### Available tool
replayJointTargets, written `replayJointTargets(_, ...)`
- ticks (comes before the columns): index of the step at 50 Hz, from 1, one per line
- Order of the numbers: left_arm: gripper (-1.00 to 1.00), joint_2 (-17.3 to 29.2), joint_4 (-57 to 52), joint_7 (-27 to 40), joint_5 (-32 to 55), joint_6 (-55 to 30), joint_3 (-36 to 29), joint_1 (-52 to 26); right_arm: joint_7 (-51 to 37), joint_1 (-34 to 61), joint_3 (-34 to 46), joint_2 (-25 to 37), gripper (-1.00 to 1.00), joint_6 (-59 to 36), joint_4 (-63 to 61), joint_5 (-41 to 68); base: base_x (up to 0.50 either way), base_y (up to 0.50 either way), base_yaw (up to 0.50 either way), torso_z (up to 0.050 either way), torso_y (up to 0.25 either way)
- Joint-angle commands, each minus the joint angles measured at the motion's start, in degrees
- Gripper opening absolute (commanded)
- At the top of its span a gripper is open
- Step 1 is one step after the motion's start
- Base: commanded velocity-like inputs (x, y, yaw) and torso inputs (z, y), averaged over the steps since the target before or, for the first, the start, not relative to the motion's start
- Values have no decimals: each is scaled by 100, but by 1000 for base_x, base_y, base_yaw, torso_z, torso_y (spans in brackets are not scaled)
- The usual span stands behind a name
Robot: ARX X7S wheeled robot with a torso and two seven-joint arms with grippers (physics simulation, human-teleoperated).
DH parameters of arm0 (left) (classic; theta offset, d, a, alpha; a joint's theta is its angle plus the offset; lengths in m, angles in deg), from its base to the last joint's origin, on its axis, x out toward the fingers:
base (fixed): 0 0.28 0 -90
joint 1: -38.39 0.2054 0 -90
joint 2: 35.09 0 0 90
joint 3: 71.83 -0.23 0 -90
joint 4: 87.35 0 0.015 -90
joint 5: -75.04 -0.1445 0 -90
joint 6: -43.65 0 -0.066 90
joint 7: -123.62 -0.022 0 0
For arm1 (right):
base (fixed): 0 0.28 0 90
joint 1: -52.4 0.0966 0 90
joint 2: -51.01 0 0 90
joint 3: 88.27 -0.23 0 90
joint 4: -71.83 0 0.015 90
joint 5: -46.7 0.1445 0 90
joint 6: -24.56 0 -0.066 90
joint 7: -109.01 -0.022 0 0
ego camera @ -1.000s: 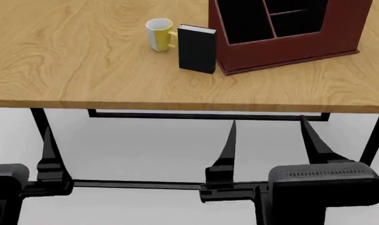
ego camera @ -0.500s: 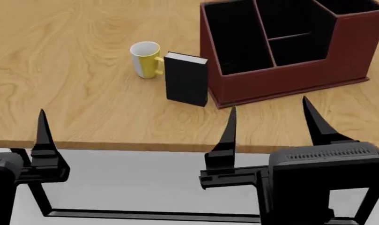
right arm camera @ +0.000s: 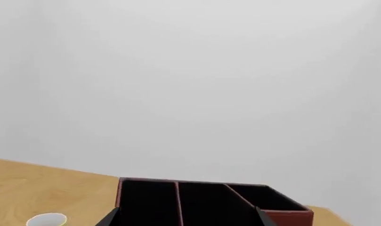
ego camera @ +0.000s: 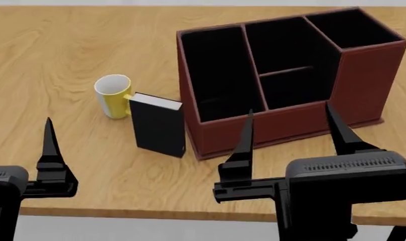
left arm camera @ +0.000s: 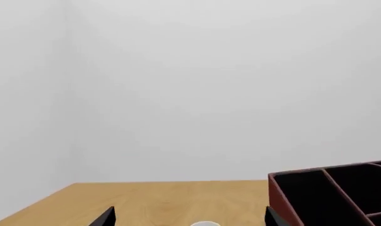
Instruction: Pick up the book and place it in the back compartment of the caddy.
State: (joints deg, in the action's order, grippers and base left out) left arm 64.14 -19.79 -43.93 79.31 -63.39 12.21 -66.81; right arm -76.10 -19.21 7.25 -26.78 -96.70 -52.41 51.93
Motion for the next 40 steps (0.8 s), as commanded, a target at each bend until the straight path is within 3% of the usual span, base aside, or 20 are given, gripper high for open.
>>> replayJointTargets(1,100,-41,-3,-171,162,-102,114,-47,-130,6,-27,-68,100,-279,-349,-171,465,-297,0,0,10)
replayJointTargets(10,100,-2,-94,-136,222,-121,104,-35,-425,-12,15,-35,100,-470,-693,-445,108,-42,0,0,1)
replayJointTargets(40,100,115,-93,-5,245,-82,-30,-21,-482,-8,186,97,100,-533,-749,-447,0,0,500,0,0)
